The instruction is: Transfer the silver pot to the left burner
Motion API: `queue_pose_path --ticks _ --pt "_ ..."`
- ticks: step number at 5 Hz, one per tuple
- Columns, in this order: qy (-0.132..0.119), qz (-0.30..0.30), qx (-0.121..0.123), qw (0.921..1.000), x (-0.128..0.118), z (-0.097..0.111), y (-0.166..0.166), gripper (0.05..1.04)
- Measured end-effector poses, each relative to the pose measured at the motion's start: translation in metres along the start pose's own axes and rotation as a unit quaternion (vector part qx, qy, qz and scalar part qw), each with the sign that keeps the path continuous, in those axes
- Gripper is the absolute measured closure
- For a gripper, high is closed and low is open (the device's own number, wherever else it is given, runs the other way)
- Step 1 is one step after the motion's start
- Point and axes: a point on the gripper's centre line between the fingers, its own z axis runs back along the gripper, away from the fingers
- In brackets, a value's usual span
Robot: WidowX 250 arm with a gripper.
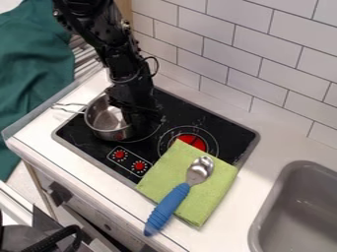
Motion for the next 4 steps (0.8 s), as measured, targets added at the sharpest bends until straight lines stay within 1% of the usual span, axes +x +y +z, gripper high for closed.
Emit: queue_pose_path --ticks 1,2,3,4 --pt "0.006 -0.001 0.005 1.0000 0.002 -0.003 -0.003 1.001" --pt "0.013 0.009 0.005 0.9999 -0.001 -0.006 -0.003 0.841" --pt "0.019 0.018 0.004 0.9997 -0.007 -0.006 -0.005 0.570" --pt "-0.005 0.008 0.014 0.9999 -0.005 0.012 -0.013 0.250"
